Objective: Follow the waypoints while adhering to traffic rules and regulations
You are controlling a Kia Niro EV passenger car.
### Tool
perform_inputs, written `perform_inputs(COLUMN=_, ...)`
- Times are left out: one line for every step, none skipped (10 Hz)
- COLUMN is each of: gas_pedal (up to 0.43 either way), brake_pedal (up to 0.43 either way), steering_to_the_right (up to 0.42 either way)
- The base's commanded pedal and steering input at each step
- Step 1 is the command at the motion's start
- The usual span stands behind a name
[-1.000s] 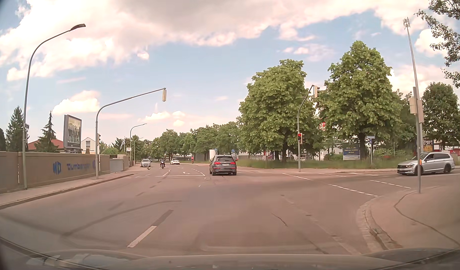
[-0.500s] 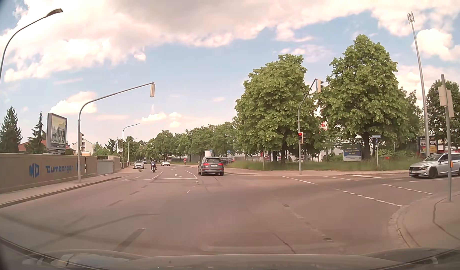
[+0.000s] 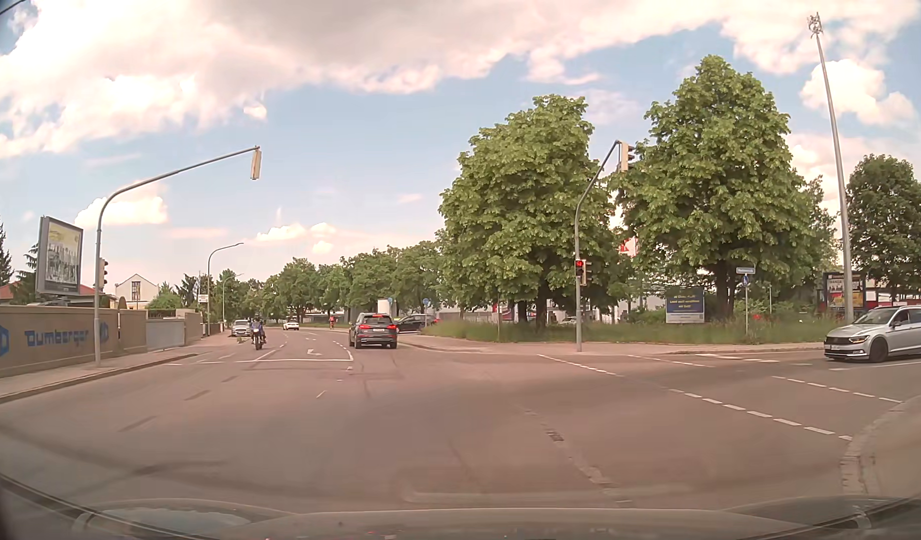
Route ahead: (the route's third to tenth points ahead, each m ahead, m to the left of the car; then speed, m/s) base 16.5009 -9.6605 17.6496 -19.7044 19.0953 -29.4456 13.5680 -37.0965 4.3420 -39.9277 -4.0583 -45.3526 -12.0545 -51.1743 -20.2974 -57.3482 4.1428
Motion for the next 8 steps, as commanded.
perform_inputs(gas_pedal=0.008, brake_pedal=0.018, steering_to_the_right=0.182)
perform_inputs(gas_pedal=0.0, brake_pedal=0.018, steering_to_the_right=0.2)
perform_inputs(gas_pedal=0.0, brake_pedal=0.018, steering_to_the_right=0.221)
perform_inputs(gas_pedal=0.0, brake_pedal=0.024, steering_to_the_right=0.236)
perform_inputs(gas_pedal=0.0, brake_pedal=0.018, steering_to_the_right=0.257)
perform_inputs(gas_pedal=0.0, brake_pedal=0.018, steering_to_the_right=0.275)
perform_inputs(gas_pedal=0.0, brake_pedal=0.018, steering_to_the_right=0.288)
perform_inputs(gas_pedal=0.0, brake_pedal=0.018, steering_to_the_right=0.297)
